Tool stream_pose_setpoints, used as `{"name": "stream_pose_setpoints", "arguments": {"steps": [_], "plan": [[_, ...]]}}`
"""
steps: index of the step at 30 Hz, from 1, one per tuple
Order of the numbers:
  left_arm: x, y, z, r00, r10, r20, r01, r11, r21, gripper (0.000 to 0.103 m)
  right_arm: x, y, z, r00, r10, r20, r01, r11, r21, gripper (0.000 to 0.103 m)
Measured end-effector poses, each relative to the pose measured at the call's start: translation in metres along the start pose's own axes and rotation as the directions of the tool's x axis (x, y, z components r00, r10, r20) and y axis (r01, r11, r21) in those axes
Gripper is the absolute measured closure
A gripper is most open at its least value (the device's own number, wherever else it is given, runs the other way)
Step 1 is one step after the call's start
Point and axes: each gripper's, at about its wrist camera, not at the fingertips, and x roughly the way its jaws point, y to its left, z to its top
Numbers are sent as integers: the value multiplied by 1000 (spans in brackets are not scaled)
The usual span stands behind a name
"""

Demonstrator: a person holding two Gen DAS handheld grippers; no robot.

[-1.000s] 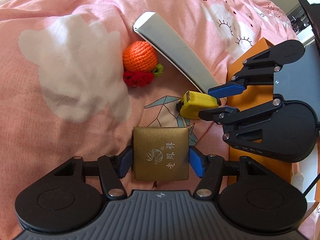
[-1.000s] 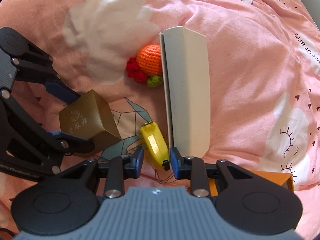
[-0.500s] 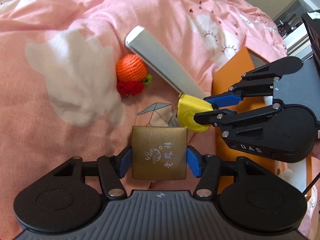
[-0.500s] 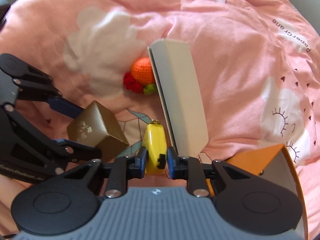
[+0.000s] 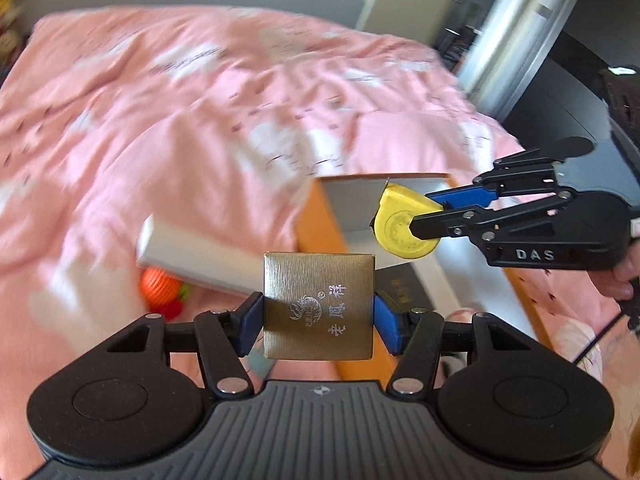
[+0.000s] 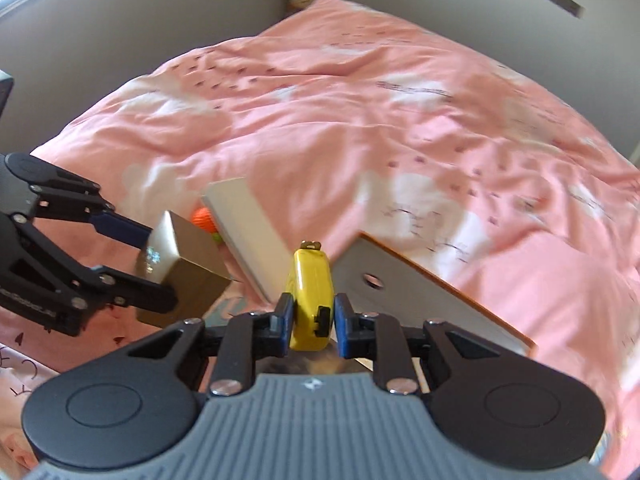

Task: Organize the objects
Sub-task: 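Carry the gold box and yellow tape measure into the orange box and lower them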

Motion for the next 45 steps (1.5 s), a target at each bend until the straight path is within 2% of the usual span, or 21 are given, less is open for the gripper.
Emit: {"name": "stream_pose_setpoints", "arguments": {"steps": [2,4,8,10,13,18,21,23,25,26,29,32,34,38,42,45], "plan": [[9,-26,12,999,-30,-10,31,994,102,36,-11,-18,-15,999,-45,-6,45,998,53,81],[24,-52,21,998,-56,-30,61,977,206,36,-19,-34,-32,996,-86,-14,87,991,98,81],[73,-102,28,989,-92,-119,133,907,399,36,-28,-62,-61,992,-127,-21,128,972,198,81],[98,-122,28,982,-92,-166,163,858,488,36,-32,-75,-73,990,-143,-15,142,959,244,81],[131,-145,24,971,-83,-226,209,754,622,36,-35,-92,-84,988,-154,3,146,943,298,81],[171,-168,18,946,-38,-322,280,592,755,36,-33,-110,-95,989,-147,22,131,929,345,81],[192,-176,16,925,-9,-379,327,524,786,36,-29,-115,-97,991,-130,33,110,928,356,81],[204,-180,14,917,17,-398,338,494,801,36,-26,-118,-98,991,-131,29,112,928,356,81],[213,-182,13,910,12,-415,358,482,799,36,-24,-120,-99,990,-136,24,118,924,363,81],[215,-183,13,903,4,-429,373,484,791,36,-23,-122,-100,991,-134,21,117,922,369,81],[221,-184,13,880,-18,-474,425,473,772,36,-22,-128,-103,992,-128,15,113,914,390,81],[229,-186,10,867,-31,-498,455,456,765,36,-22,-132,-105,994,-109,18,93,908,408,80],[232,-184,6,864,-33,-502,461,451,765,36,-21,-132,-105,994,-110,16,95,910,405,81],[236,-176,9,846,-52,-530,487,479,730,36,-21,-131,-105,994,-108,13,93,909,406,81],[237,-168,11,841,-72,-536,493,510,705,33,-18,-130,-104,995,-102,3,92,911,402,81],[235,-160,16,826,-114,-553,519,538,664,26,-17,-128,-104,995,-102,-4,95,915,392,81]]}}
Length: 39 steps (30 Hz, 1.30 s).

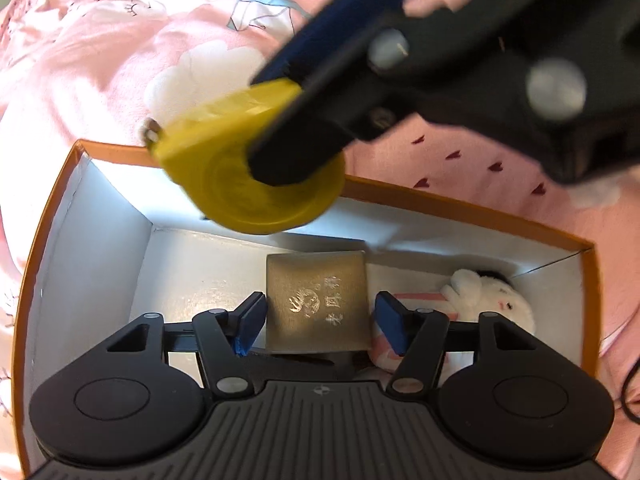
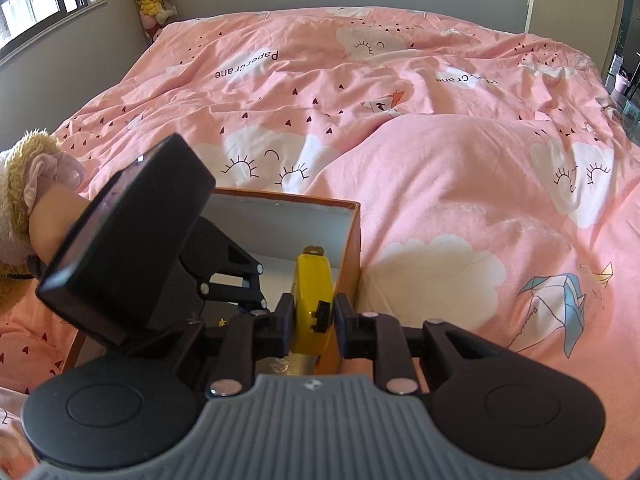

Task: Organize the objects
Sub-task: 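Carry the gold box and yellow tape measure into the orange box and lower them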

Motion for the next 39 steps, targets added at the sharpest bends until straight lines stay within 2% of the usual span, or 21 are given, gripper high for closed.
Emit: {"name": "stream_pose_setpoints", "arguments": {"steps": [2,3,4,6,7,10,13,16,19,23,27,33,39], "plan": [[-4,5,-3,999,-49,18,49,998,-26,20,0,0,0,1000,0,-2,0,1000,-1,81],[-5,7,-4,998,-60,23,61,997,-41,20,0,1,0,1000,-1,-2,1,1000,-2,81],[-6,9,-6,997,-64,29,66,996,-53,21,0,1,0,1000,-1,-2,1,1000,-1,81],[-8,12,-8,994,-91,58,96,992,-80,32,0,1,0,1000,0,-3,0,1000,1,81],[-9,15,-10,992,-99,79,106,989,-103,32,0,1,0,1000,-1,-3,1,1000,1,81],[-10,24,-12,989,-89,115,107,981,-159,31,0,0,0,1000,-2,-3,2,1000,-1,81],[-5,30,-14,991,-89,96,105,977,-188,29,0,1,0,1000,-1,-3,1,1000,2,81],[-1,25,-16,996,-48,80,59,988,-141,35,0,0,0,1000,-3,-3,3,1000,1,81],[-1,21,-16,997,-14,76,19,998,-68,52,0,0,0,1000,-2,-4,2,1000,4,81],[-3,16,-13,995,55,88,-58,998,35,56,0,-1,0,1000,-5,-4,5,1000,3,81],[-1,17,-15,998,-4,69,1,999,41,55,0,-2,1,1000,-6,-5,6,1000,4,81],[-3,26,-20,992,-67,105,67,998,-4,55,2,-2,0,1000,0,-13,1,1000,15,81],[-14,38,-27,987,-53,153,65,995,-77,54,4,3,-2,1000,10,-24,-10,1000,18,82]]}}
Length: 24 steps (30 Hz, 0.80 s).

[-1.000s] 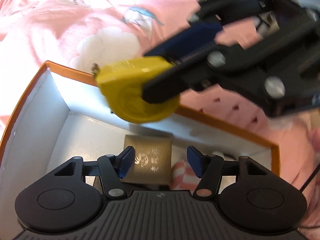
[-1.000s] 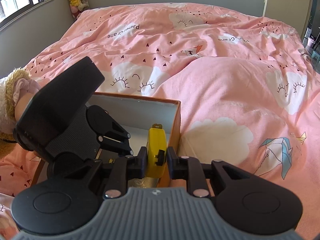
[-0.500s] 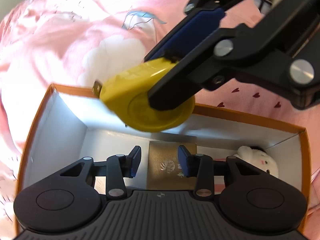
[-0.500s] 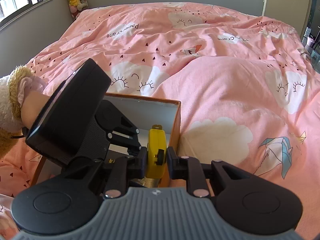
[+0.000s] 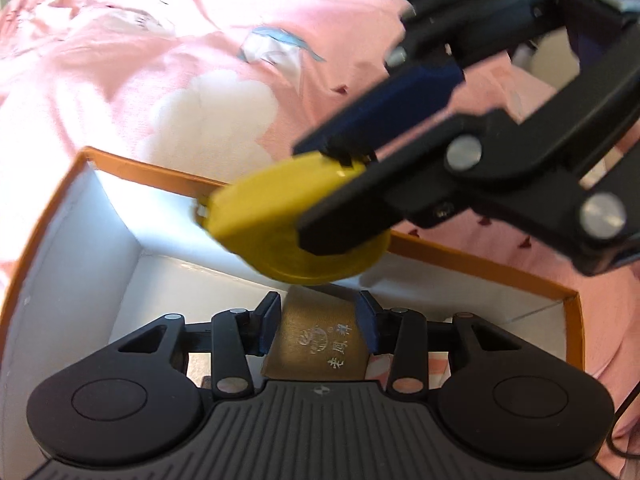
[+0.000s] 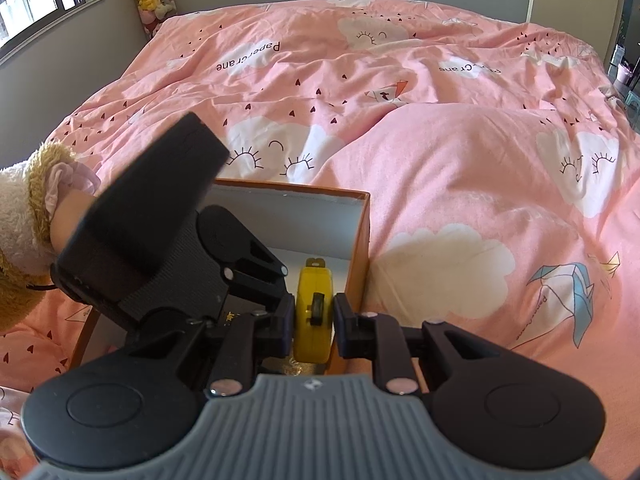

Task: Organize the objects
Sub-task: 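Carry the gold box and yellow tape measure into the orange box and lower them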

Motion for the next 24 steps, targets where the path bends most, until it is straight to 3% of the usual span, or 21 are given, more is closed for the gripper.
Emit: {"name": "stream_pose_setpoints", "arguments": {"steps": [6,11,14,15,17,19,24], "plan": [[-47,11,-27,994,106,33,-103,992,-69,50,9,13,0,1000,4,-30,-6,996,-84,82],[-81,22,-49,974,223,41,-213,963,-168,49,34,43,2,996,-33,-88,3,945,-328,82],[-87,16,-52,965,258,55,-242,948,-208,49,54,61,-1,990,-76,-121,1,849,-529,82],[-80,14,-35,962,267,60,-249,944,-217,49,61,66,-2,987,-93,-132,-4,804,-595,82],[-80,13,-32,958,277,71,-254,939,-232,49,73,73,-5,981,-117,-157,-26,716,-698,82],[-75,-17,-36,955,284,84,-256,933,-251,49,85,77,-8,971,-155,-180,-42,631,-775,82],[-80,-3,-29,953,282,109,-242,928,-283,49,104,80,-15,956,-204,-210,-96,461,-882,82]]}}
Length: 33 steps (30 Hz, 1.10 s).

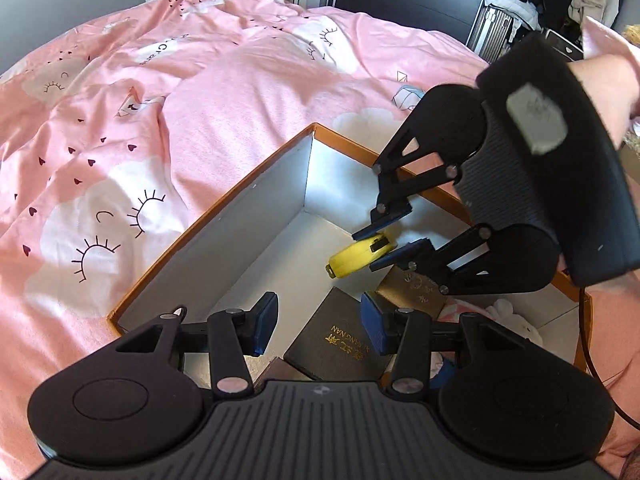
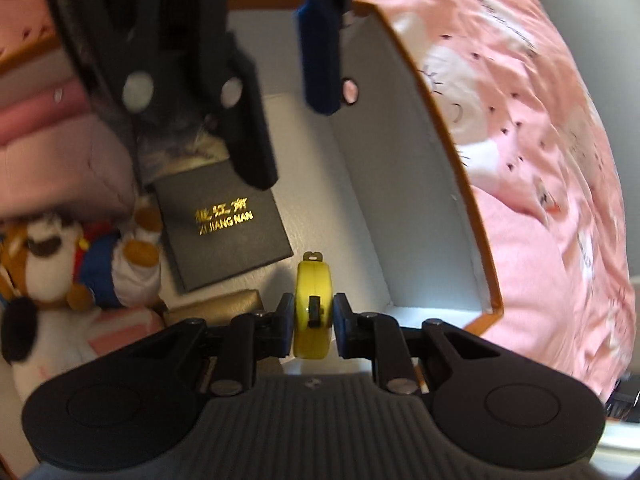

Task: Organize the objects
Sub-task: 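Carry the gold box and yellow tape measure into the orange box and lower them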

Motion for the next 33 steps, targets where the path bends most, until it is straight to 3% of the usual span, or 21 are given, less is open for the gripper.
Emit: {"name": "stream_pose_setpoints", "arguments": {"steps": [9,15,21,30,33], "plan": [[0,5,-3,1000,-8,14,8,1000,-24,49,17,12,-10,997,-27,-70,10,972,-233,82],[1,5,-4,1000,-11,14,12,1000,-27,49,6,1,-16,995,29,-97,-47,981,-186,78],[-3,5,-5,1000,-14,25,14,999,-28,46,-9,-26,-19,987,116,-110,-121,992,-41,78],[-5,6,-3,999,-10,31,12,999,-40,45,-13,-47,-14,990,96,-108,-92,995,42,91],[-7,8,-4,1000,-7,30,8,999,-39,45,-9,-55,-12,985,152,-87,-142,984,108,91]]}}
